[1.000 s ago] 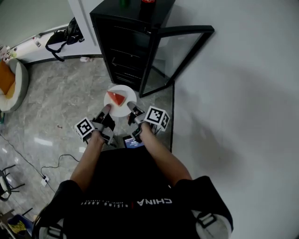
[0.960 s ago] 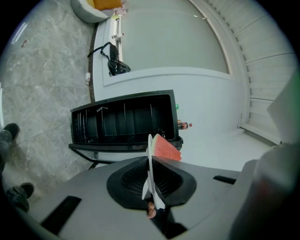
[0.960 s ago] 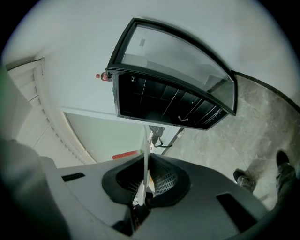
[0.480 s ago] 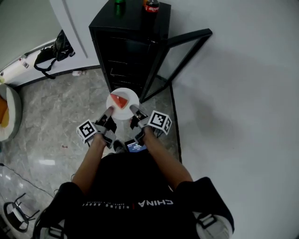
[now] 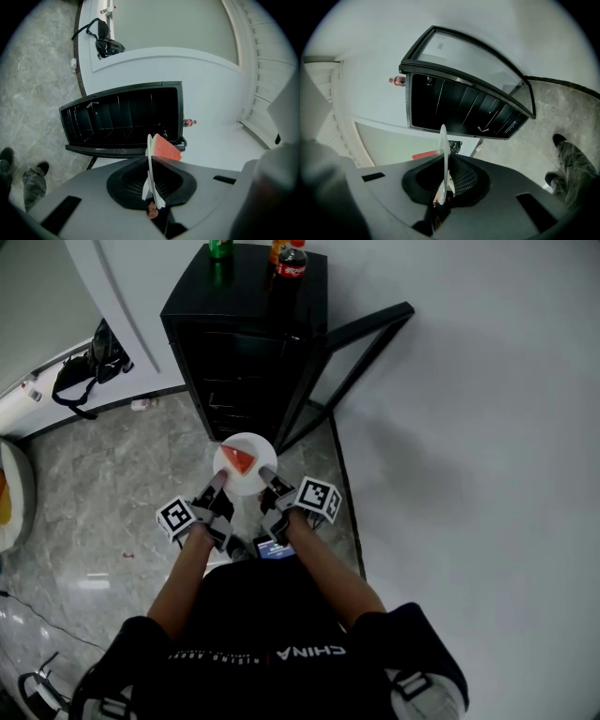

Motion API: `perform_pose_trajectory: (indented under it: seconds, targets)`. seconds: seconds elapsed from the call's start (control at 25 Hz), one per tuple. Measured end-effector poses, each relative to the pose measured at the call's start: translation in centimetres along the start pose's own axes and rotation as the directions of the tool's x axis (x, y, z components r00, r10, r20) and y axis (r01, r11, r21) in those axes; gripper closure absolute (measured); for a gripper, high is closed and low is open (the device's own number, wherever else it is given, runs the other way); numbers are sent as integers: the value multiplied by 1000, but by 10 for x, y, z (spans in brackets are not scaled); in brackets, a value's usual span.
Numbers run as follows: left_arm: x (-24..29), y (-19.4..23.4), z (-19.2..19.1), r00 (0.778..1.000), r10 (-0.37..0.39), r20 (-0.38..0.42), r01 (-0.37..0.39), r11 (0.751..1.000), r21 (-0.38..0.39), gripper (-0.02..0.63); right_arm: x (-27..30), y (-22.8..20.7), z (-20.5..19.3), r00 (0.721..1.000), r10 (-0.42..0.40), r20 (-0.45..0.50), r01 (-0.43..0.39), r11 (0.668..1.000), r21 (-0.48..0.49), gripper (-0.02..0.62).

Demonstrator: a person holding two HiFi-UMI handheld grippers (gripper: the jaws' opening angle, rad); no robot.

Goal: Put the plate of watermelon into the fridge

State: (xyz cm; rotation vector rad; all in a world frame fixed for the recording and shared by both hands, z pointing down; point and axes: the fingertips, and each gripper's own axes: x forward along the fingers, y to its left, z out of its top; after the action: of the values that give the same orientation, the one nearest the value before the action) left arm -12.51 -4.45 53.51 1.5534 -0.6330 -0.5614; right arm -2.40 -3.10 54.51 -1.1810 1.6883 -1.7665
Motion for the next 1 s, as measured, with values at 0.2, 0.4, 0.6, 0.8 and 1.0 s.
perform_pose_trajectory:
  seconds: [0.2, 0.4, 0.6, 0.8, 1.0]
  targets:
    - [43, 9, 24, 999, 22, 34, -23, 999, 29, 575, 36, -5, 40, 999, 27, -41, -27, 1000, 1, 565]
    - [75, -10, 39, 997, 21, 80, -26, 998, 61, 575, 50, 14, 73, 998, 41, -47, -42, 999, -12, 565]
    - [99, -10, 48, 990, 47, 130, -54, 997, 56, 577, 62, 16, 100, 997, 56, -54, -57, 998, -11, 565]
    - [108, -7, 63, 990, 42, 137, -59, 991, 123, 575, 77, 14, 102, 998, 57, -33, -56, 997, 46, 565]
    - [114, -1, 87, 995, 50, 86, -58, 993, 99, 574, 96, 20, 101, 997, 66, 34, -69, 995, 71, 563]
